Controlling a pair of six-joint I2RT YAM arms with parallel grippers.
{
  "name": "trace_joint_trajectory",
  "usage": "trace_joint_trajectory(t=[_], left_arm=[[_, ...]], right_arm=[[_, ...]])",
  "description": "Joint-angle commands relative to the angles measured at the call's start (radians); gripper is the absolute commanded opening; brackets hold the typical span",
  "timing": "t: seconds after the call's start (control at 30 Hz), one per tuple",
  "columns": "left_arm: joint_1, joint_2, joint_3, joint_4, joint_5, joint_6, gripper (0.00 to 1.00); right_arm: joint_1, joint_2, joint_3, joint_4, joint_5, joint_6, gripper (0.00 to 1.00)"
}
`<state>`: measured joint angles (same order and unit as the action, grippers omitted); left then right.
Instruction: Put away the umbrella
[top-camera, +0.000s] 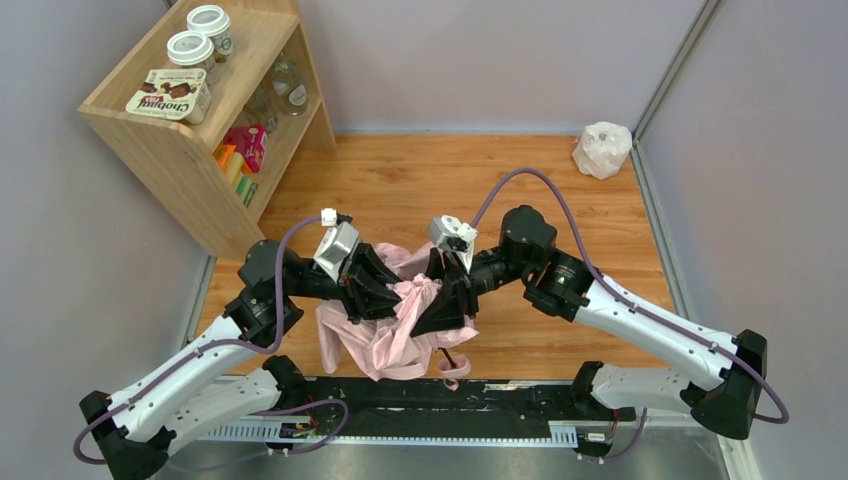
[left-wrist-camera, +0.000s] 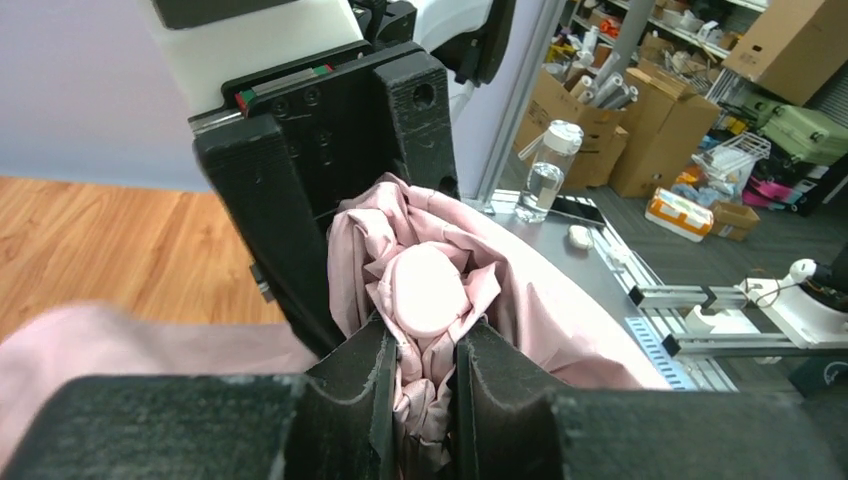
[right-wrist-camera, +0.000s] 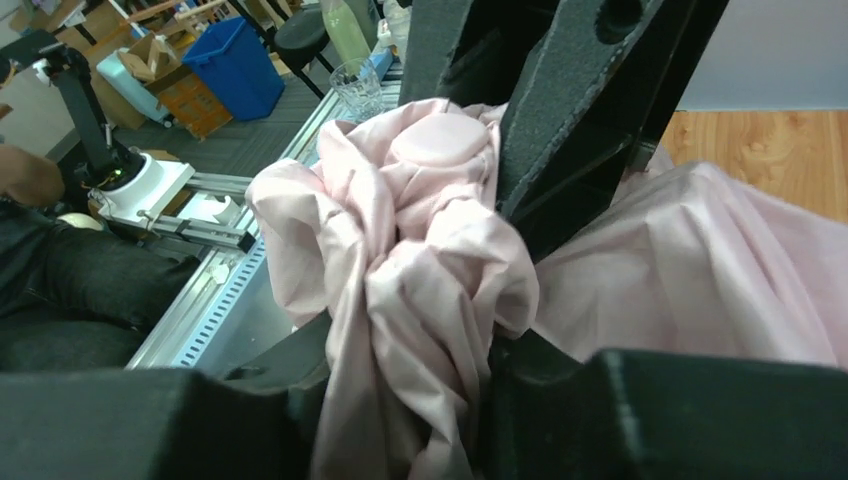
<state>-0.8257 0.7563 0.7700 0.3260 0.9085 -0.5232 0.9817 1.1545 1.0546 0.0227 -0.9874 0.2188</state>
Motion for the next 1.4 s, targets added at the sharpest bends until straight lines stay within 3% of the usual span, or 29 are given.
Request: trace_joint_trajectory(t=[0.0,0.07,0.27,0.33,0.37,0.4,0.43,0.63,0.7,0.77,0.93,1.13,1.23,1.27,1.3,1.33,1.37], left_arm=[[-0.044,0.014,0.092,0.16,0.026,0.071,0.0],[-0.044,0.015,0.095,0.154,0.02,0.078,0.0],[-0.044,0.009,0.1,0.098,-0.039,0.095,0.0],[-0.044,-0.008,0.117,-0.031,-0.147,0.127,0.16],[-0.044,-0.026,0.136,-0.133,-0.193,0.15,0.36],[-0.044,-0.037,0.146,-0.189,-0.305,0.167,0.42],[-0.043,-0.066,0.175,-0.319,-0.366,0.186,0.59],[-0.044,-0.189,0.245,-0.667,-0.93,0.157,0.64],[-0.044,-0.198,0.255,-0.696,-0.939,0.158,0.63],[-0.044,-0.181,0.235,-0.665,-0.851,0.173,0.67],[-0.043,0.021,0.255,-0.616,-0.642,0.187,0.68],[-0.044,0.17,0.226,-0.567,-0.602,0.167,0.69],[-0.044,0.196,0.222,-0.611,-0.689,0.169,0.67],[-0.044,0.204,0.224,-0.636,-0.688,0.186,0.63],[-0.044,0.207,0.232,-0.643,-0.682,0.19,0.43],[-0.044,0.21,0.236,-0.674,-0.691,0.207,0.34],[-0.044,0.204,0.255,-0.724,-0.703,0.215,0.18]], right_arm=[[-0.005,0.036,-0.041,0.077,0.046,0.071,0.13],[-0.005,0.013,-0.059,0.069,0.07,0.059,0.0],[-0.006,-0.077,-0.128,0.08,0.248,0.053,0.0],[-0.005,-0.137,-0.178,0.118,0.388,0.085,0.0],[-0.006,-0.166,-0.201,0.126,0.436,0.094,0.0],[-0.003,-0.196,-0.22,0.125,0.487,0.097,0.0],[-0.006,-0.22,-0.237,0.12,0.534,0.103,0.0],[-0.003,-0.386,-0.32,0.039,0.879,0.105,0.0],[-0.006,-0.404,-0.306,-0.019,0.986,0.1,0.0],[-0.006,-0.414,-0.285,-0.084,1.026,0.09,0.0],[-0.009,-0.385,-0.194,-0.167,1.055,0.083,0.0],[-0.014,-0.394,-0.133,-0.21,1.004,0.108,0.0],[-0.014,-0.417,-0.107,-0.253,0.915,0.113,0.0],[-0.014,-0.427,-0.104,-0.273,0.899,0.114,0.0],[-0.014,-0.444,-0.107,-0.288,0.886,0.113,0.0],[-0.012,-0.466,-0.114,-0.306,0.885,0.108,0.0],[-0.015,-0.482,-0.116,-0.331,0.88,0.099,0.0]])
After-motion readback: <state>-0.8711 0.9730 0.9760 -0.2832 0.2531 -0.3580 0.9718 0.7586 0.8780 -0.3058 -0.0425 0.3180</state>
